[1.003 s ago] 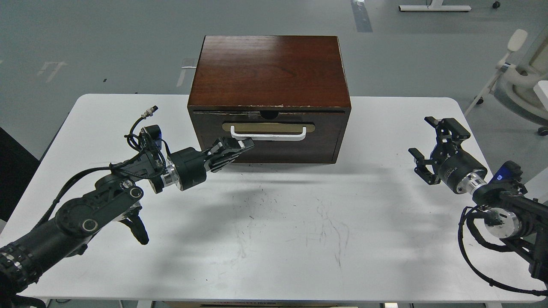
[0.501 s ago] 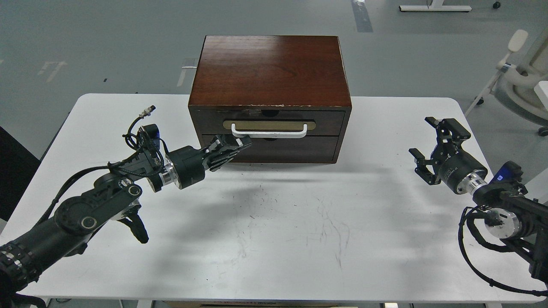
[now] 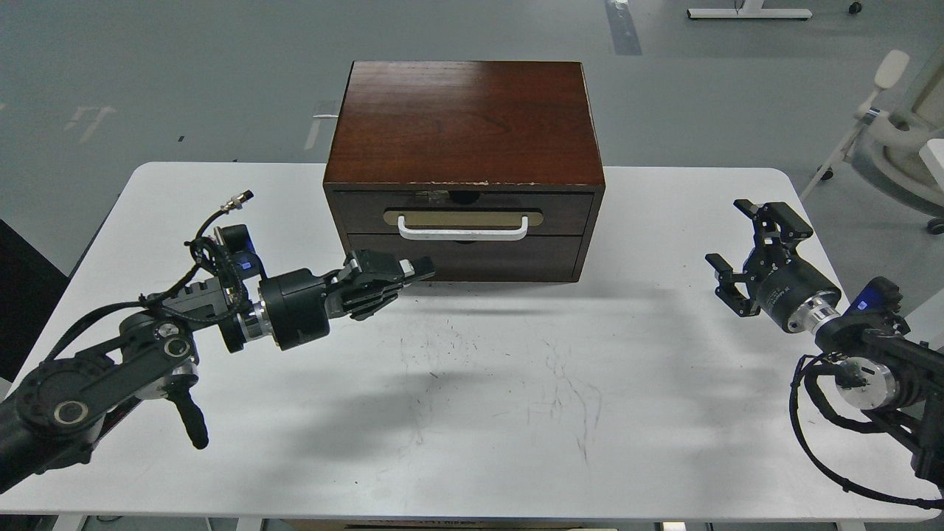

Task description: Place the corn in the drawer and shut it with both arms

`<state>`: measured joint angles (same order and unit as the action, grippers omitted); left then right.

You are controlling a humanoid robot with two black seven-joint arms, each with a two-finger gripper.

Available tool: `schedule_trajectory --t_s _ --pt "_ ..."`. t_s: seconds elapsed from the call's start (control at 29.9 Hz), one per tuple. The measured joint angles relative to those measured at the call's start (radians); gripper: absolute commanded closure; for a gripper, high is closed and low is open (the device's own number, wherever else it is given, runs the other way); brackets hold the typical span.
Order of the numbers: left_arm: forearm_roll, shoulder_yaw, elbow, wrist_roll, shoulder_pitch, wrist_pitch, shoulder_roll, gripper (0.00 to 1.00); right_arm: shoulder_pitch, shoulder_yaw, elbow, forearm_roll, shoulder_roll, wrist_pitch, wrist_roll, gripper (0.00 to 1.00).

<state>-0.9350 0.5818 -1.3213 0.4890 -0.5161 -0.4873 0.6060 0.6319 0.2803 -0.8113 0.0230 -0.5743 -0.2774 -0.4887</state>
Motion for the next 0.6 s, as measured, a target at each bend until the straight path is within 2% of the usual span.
schedule_trajectory --t_s 0.03,0.07,0.1,0.27,0.43,0.6 --pt "0.057 0.004 -0.026 0.0 0.001 -0.001 0.024 0.22 0.0 0.002 0.0 0.0 0.0 0.0 0.0 0.04" --pt "0.126 0.013 -0.049 0.0 0.002 -0.001 0.053 0.03 0.0 0.004 0.0 0.0 0.0 0.0 0.0 0.03" --pt "0.184 0.023 -0.063 0.0 0.002 -0.001 0.076 0.0 0.0 0.007 0.0 0.0 0.0 0.0 0.0 0.03" --pt "0.437 0.106 -0.077 0.0 0.011 -0.001 0.143 0.0 0.0 0.032 0.001 0.0 0.001 0.001 0.0 0.0" --pt "0.532 0.137 0.016 0.0 0.039 0.001 0.165 0.0 0.001 0.045 0.001 0.0 0.016 0.001 0.0 0.0" --pt "0.54 0.134 0.093 0.0 0.109 0.071 0.156 0.0 0.002 0.046 0.003 0.0 0.045 0.0 0.0 0.0"
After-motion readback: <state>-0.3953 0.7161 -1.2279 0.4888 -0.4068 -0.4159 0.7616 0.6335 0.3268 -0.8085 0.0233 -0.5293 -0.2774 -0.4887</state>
